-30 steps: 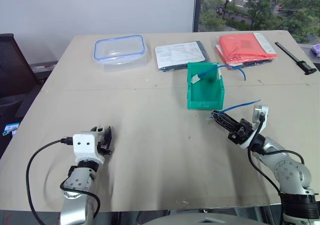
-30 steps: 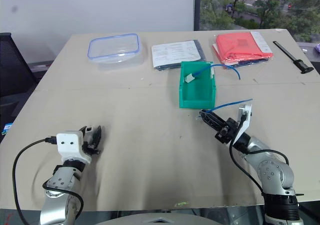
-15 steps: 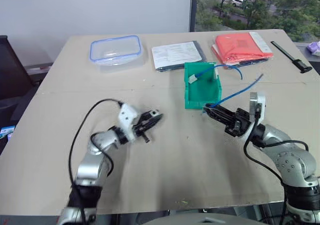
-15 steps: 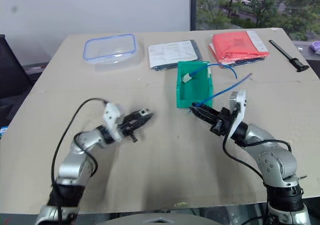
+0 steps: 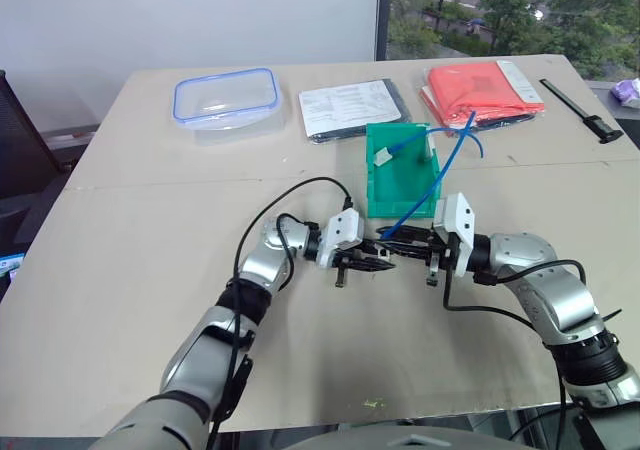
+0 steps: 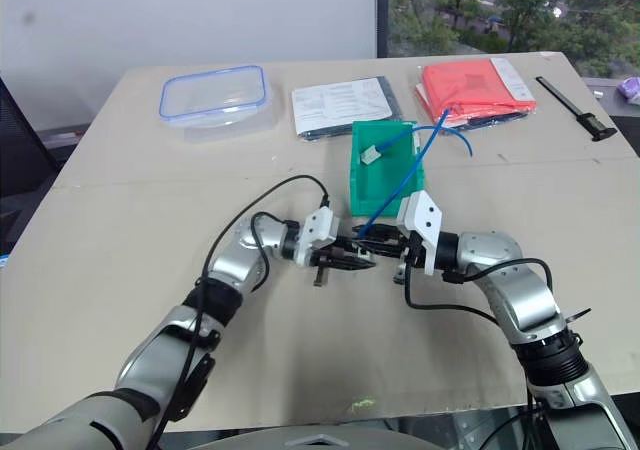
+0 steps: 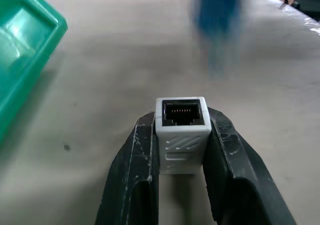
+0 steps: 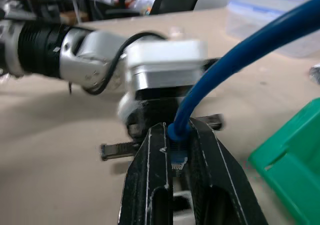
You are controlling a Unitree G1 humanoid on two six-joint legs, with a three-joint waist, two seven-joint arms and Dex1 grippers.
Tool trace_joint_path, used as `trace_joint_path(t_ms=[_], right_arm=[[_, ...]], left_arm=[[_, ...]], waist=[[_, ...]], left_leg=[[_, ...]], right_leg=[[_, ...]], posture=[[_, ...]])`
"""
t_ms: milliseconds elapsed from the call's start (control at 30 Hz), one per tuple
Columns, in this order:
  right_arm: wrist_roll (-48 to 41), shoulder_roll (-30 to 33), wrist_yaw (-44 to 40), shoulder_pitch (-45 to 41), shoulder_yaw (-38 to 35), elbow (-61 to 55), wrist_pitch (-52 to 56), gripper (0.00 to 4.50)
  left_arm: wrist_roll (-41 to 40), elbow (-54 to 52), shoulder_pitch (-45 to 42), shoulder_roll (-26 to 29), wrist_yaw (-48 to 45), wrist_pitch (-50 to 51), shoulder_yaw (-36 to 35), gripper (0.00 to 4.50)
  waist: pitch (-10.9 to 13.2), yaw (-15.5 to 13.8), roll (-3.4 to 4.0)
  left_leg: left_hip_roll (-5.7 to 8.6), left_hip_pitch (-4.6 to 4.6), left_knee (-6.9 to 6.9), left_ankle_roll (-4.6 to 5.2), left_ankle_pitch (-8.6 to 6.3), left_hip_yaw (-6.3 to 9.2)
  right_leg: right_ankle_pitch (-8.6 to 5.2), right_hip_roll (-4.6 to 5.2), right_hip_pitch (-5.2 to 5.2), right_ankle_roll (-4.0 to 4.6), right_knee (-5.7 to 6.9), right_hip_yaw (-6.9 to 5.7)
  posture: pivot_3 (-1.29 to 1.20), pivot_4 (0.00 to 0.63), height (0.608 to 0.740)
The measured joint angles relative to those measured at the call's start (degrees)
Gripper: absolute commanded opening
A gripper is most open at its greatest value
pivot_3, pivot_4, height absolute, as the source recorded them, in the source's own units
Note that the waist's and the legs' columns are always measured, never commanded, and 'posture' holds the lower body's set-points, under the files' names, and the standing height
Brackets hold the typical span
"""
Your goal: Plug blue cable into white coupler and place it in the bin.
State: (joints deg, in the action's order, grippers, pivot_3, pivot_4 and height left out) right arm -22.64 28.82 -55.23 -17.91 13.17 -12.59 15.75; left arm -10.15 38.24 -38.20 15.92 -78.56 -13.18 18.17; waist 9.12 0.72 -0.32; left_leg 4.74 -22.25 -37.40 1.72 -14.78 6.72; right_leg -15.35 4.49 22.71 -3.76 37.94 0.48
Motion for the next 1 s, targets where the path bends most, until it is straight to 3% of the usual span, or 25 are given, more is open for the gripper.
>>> trace_joint_path(t_ms=[300,800,1000], right_arm=[[4.5,1.6,-5.3,-0.7,1.4,5.5,-7.1,0.0],[1.7,0.3,-5.1,-1.8,-2.3,6.5,-5.7,0.0],[4.7,1.7,-6.2,-1.7,-1.2,6.7,-6.1,0.0]], left_arm=[[0.9,7.7,-3.0,-1.4,-3.1,-6.2,-0.9,0.64],[1.6,9.6,-3.5,-2.3,-4.2,-7.4,-2.1,0.64],[2.0,9.8,-3.5,-2.5,-4.4,-7.7,-2.3,0.64]], waist=[[0.0,0.1,-0.04],[-0.1,0.0,-0.06],[-0.1,0.0,-0.06]], left_leg=[[0.0,0.07,-0.04,0.0,0.0,0.0],[0.0,0.09,-0.05,0.0,0.0,0.01],[0.0,0.09,-0.05,0.0,0.0,0.01]], right_leg=[[0.0,-0.03,-0.05,-0.01,0.06,0.0],[0.02,-0.04,-0.06,-0.03,0.09,0.02],[0.02,-0.05,-0.06,-0.03,0.1,0.01]], posture=[[0.0,0.15,0.74],[0.0,0.15,0.74],[0.0,0.15,0.74]])
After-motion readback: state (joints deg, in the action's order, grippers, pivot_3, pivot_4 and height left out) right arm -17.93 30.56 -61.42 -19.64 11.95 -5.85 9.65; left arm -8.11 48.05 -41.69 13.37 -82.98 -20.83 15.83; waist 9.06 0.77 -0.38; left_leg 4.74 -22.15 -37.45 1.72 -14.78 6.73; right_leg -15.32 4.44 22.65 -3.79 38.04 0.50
